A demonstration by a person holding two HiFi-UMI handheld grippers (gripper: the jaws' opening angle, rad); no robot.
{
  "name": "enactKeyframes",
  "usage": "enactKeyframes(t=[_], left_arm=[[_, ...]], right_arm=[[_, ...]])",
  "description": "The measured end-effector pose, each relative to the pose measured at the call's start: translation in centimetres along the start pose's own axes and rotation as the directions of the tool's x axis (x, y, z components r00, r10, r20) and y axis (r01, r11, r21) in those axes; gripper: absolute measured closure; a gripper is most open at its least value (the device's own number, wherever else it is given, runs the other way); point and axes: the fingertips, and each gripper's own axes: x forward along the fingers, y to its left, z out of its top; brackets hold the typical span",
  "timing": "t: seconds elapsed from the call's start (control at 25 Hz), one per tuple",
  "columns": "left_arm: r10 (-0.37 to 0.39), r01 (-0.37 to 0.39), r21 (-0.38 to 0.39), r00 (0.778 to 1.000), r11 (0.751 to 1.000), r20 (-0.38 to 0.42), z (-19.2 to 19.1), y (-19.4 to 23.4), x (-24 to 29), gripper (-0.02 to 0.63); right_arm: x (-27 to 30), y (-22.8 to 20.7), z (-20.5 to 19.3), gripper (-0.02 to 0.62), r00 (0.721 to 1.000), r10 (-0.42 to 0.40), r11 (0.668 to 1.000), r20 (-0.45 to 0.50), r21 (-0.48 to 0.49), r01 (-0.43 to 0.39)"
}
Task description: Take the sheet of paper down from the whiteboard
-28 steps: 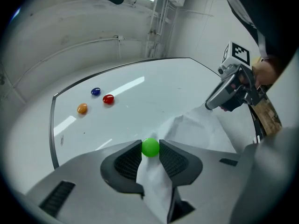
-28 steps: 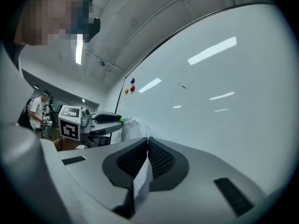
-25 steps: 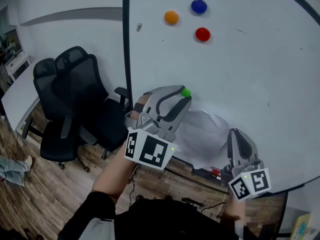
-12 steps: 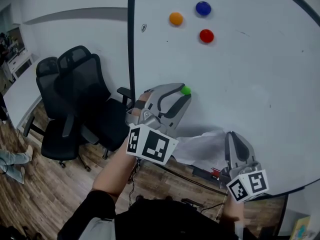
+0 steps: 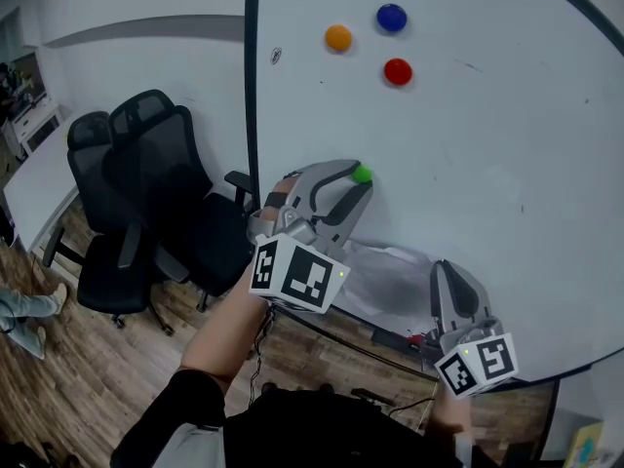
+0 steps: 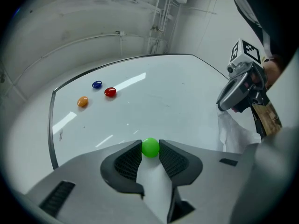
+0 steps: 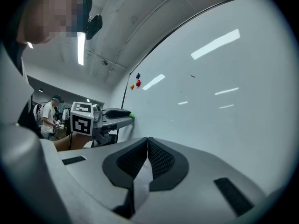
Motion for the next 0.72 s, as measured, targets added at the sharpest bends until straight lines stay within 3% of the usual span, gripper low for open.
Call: enactKeyframes(t=[0.72], left_arm=[[0.034, -0.034, -0.018, 0.999, 0.999, 0.008, -0.58, -0.22, -0.36, 0.469]], right_arm=[[0.11, 0.19, -0.93, 0.575, 1.000, 0.019, 1.000, -0.021, -0.002, -0.019]])
